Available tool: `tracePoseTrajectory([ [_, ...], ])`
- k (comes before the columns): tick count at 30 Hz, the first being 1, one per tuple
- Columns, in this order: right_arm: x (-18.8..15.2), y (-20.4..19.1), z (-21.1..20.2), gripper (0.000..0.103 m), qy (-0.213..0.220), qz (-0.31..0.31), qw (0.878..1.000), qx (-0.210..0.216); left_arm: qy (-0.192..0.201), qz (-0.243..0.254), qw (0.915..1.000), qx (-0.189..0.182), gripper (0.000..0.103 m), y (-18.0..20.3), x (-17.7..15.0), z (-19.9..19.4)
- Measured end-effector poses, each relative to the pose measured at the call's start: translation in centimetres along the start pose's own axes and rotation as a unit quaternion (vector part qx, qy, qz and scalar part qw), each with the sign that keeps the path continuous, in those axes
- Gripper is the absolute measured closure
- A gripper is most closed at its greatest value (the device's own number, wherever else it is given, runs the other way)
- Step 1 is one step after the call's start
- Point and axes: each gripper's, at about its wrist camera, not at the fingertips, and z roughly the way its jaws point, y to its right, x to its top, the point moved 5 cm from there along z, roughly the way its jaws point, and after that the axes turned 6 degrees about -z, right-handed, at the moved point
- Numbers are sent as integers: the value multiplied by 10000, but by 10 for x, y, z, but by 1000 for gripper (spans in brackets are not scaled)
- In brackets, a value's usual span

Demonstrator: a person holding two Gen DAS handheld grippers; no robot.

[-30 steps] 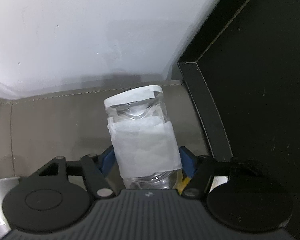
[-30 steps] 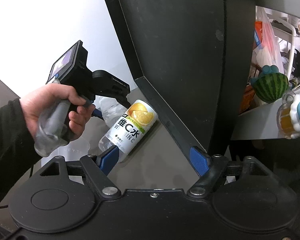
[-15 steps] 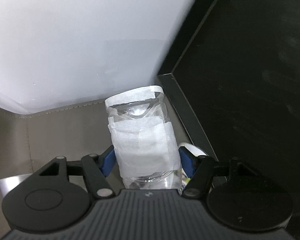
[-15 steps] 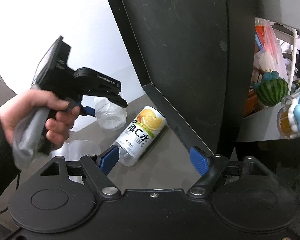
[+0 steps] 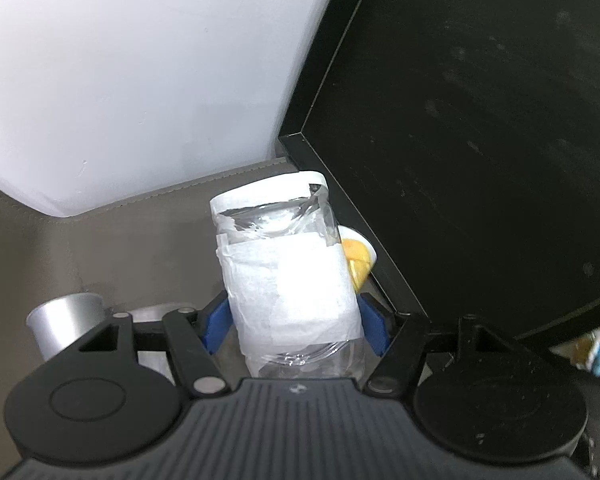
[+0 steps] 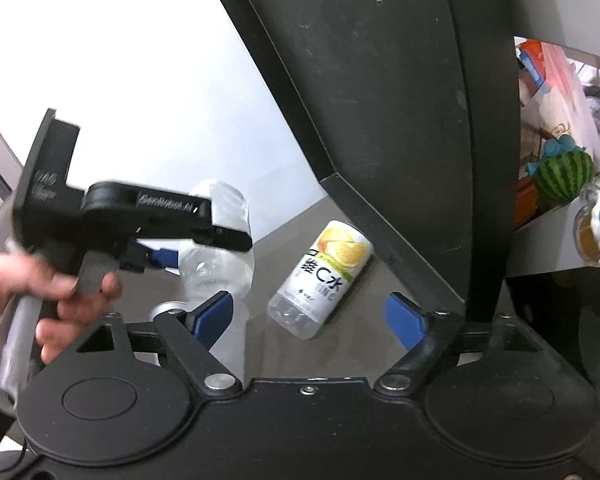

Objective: Flip cup upright
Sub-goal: 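Lift the clear cup with the left gripper toward the right gripper, then grasp the cup rim with the right gripper while the left gripper opens and releases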

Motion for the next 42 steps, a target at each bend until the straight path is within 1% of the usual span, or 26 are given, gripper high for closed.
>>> tracePoseTrajectory([
  [4,3,-1,-5,13,106,116,9998,130,18,38,10000,-18,37,0,-10,-12],
  [6,5,0,-8,9,159,192,9994,220,25,49,10000,-56,37,0,-17,-19],
  [12,3,7,-13,7,175,539,9969,543,-20,120,9997,-203,37,10,-45,-36],
  [16,0,11,-17,5,88,882,9920,902,-44,125,9995,-287,37,13,-63,-47],
  [18,-1,12,-18,3,55,995,9895,1045,-37,172,9994,-311,37,16,-71,-49],
  [21,-5,12,-19,2,-41,1142,9858,1232,-31,233,9992,-335,37,18,-79,-53],
  [27,-8,9,-23,0,-156,1534,9719,1780,-51,431,9981,-440,37,22,-104,-68],
  [30,-13,3,-22,0,-303,1581,9666,1996,-34,595,9968,-528,37,28,-119,-76],
  [35,-23,-11,-17,0,-581,1522,9610,2233,-37,831,9946,-629,37,38,-138,-85],
  [38,-27,-16,-16,0,-681,1482,9607,2246,23,1048,9921,-691,37,43,-147,-92],
  [42,-32,-22,-17,2,-821,1528,9541,2442,8,1192,9895,-821,37,47,-155,-98],
])
